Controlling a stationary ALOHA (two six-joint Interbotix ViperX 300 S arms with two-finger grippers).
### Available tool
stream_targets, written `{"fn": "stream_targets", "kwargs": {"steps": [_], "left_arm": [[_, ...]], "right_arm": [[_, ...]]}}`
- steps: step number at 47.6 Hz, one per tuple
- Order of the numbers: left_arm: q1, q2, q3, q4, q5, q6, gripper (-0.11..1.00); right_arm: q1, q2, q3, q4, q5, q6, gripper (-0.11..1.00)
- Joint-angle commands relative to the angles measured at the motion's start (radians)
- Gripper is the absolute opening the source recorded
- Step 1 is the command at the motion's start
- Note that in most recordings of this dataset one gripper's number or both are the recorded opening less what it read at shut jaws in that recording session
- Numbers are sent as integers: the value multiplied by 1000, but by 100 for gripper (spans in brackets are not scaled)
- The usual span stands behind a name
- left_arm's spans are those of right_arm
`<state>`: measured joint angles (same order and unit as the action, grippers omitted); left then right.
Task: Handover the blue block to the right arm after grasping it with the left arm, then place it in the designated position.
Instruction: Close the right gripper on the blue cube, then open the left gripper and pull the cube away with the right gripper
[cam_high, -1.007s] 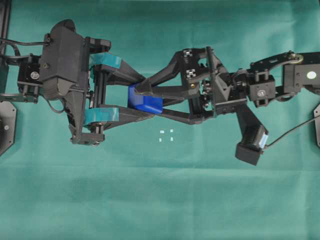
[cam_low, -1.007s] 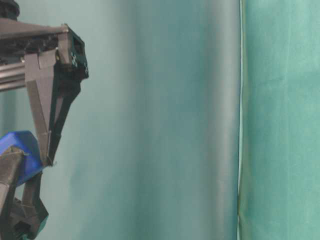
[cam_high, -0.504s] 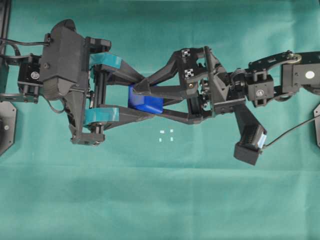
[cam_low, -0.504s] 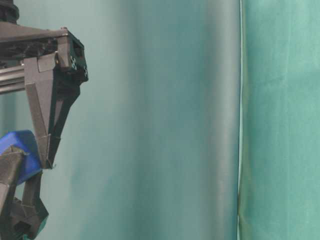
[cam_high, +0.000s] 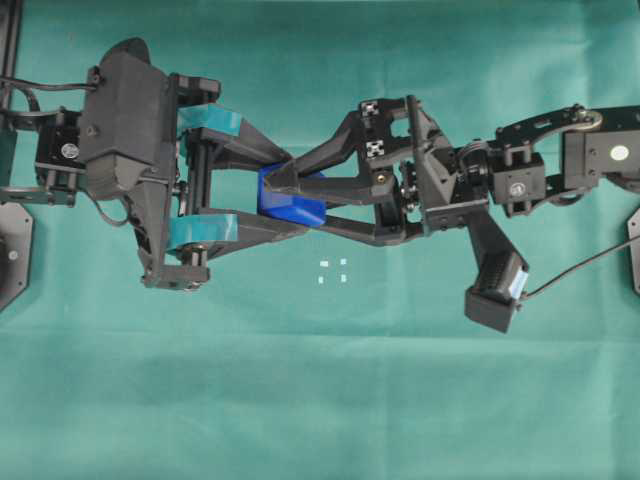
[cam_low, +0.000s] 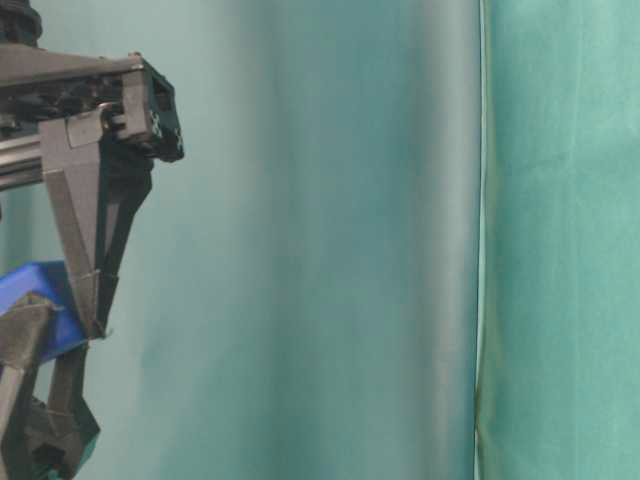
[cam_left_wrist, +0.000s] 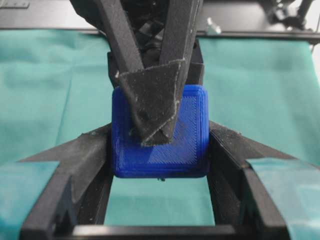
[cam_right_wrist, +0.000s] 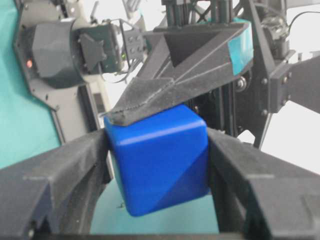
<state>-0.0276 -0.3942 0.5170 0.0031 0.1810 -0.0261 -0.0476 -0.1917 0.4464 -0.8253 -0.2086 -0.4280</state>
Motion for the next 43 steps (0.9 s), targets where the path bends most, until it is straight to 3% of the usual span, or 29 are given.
{"fn": "stream_targets", "kwargs": {"steps": [1, 28, 37, 43], "left_arm": [[2, -11, -14, 0, -2, 0, 47], [0, -9, -17, -3, -2, -3, 48], [6, -20, -9, -3, -2, -2, 93], [12, -38, 3, -3, -2, -2, 100]], "right_arm": [[6, -11, -31, 3, 9, 5, 62], [15, -12, -28, 5, 17, 6, 62], [18, -21, -17, 8, 17, 6, 62], [18, -35, -5, 9, 17, 6, 62]]}}
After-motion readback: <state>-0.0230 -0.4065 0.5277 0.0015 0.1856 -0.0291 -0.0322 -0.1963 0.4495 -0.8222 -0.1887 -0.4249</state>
